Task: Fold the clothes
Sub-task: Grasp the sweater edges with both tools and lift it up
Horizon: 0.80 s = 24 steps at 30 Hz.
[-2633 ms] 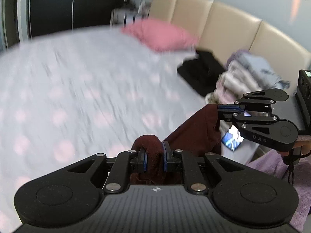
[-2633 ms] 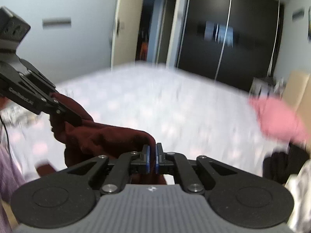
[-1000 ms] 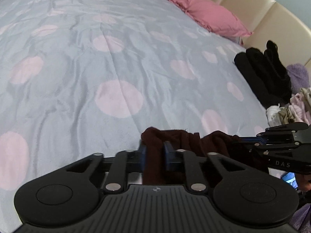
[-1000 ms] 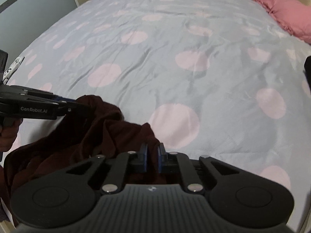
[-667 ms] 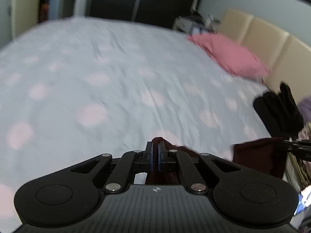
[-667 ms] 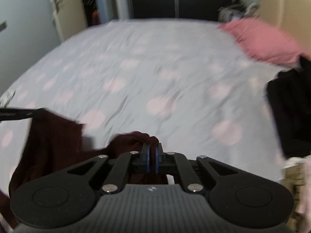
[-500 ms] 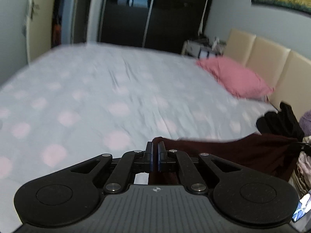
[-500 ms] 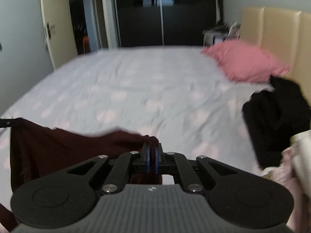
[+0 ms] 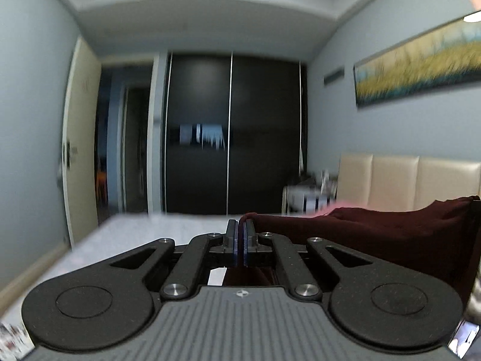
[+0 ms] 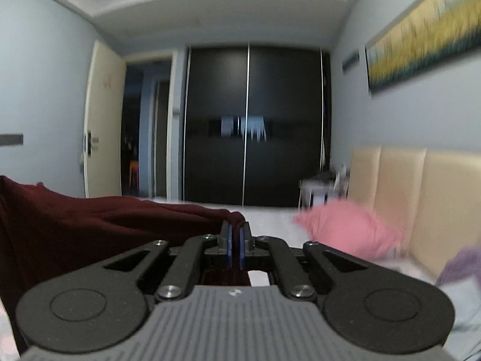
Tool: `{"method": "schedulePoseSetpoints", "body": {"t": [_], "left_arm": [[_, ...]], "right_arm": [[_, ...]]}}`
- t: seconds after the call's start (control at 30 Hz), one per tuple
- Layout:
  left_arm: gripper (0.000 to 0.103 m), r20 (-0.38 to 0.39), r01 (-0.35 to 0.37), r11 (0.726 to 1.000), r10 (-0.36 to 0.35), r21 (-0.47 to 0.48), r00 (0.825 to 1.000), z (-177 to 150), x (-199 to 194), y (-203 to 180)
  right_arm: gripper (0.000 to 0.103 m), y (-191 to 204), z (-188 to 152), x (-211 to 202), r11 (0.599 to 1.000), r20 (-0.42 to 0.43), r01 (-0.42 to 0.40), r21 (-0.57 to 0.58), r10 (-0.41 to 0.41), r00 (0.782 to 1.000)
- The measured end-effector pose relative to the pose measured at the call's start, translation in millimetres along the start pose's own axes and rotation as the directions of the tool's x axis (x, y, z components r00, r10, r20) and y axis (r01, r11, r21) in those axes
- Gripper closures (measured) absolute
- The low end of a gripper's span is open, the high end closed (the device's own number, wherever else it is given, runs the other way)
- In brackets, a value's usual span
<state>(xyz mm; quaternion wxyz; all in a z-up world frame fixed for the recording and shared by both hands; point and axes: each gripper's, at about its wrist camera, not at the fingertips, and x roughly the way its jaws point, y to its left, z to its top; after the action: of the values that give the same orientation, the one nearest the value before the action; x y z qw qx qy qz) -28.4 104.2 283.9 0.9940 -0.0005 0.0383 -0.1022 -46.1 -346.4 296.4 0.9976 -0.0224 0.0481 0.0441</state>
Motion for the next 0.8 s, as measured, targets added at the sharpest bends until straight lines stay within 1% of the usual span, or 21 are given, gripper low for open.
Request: {"method": "schedulePoseSetpoints", "body": {"t": [0.07, 0.2, 0.3, 0.4, 0.5, 0.53, 0.6, 0.67, 0.73, 0.8], "left_arm": [[0.101, 0.047, -0.006, 1.0, 0.005, 0.006, 0.999, 14, -17, -7], [0.101, 0.118, -0.03, 0.999, 0.026, 0.034, 0.993, 31, -56, -18], [0.101, 0.126, -0.048, 0.998, 0.043, 0.036, 0.991, 35, -79, -24], [0.101, 0.11, -0.062, 0.997, 0.056, 0.051, 0.992, 30, -92, -26], [0.101, 0.071, -0.067, 0.995, 0.061, 0.074, 0.996, 22, -96, -27], [0.101, 0.05, -0.067, 0.995, 0.063, 0.08, 0.997, 18, -91, -27], [0.101, 0.004, -0.066, 0.994, 0.066, 0.089, 0.998, 8, -83, -23], [0.101, -0.057, -0.062, 0.994, 0.068, 0.087, 0.996, -1, -67, -16], [0.101, -0.14, -0.056, 0.995, 0.067, 0.082, 0.988, -16, -32, -9], [0.101, -0.228, -0.053, 0.994, 0.074, 0.098, 0.971, -40, 10, -3]], "right_arm": [[0.097, 3, 17, -24, 1.0, 0.054, 0.003, -0.016, -0.002, 0.999], [0.098, 16, 34, -69, 0.999, 0.149, 0.012, -0.049, -0.005, 0.989], [0.097, 22, 38, -97, 0.998, 0.188, 0.006, -0.057, 0.005, 0.982], [0.097, 24, 35, -113, 0.998, 0.193, 0.0, -0.064, 0.012, 0.981], [0.097, 23, 29, -118, 0.998, 0.178, -0.004, -0.068, 0.016, 0.984], [0.097, 23, 26, -117, 0.997, 0.168, -0.006, -0.071, 0.018, 0.986], [0.097, 24, 19, -109, 0.997, 0.136, -0.013, -0.071, 0.023, 0.99], [0.097, 25, 9, -92, 0.998, 0.082, -0.023, -0.067, 0.028, 0.996], [0.097, 25, -6, -70, 0.998, 0.013, -0.034, -0.054, 0.035, 0.999], [0.097, 26, -27, -36, 0.998, -0.08, -0.046, -0.041, 0.042, 0.996]]}}
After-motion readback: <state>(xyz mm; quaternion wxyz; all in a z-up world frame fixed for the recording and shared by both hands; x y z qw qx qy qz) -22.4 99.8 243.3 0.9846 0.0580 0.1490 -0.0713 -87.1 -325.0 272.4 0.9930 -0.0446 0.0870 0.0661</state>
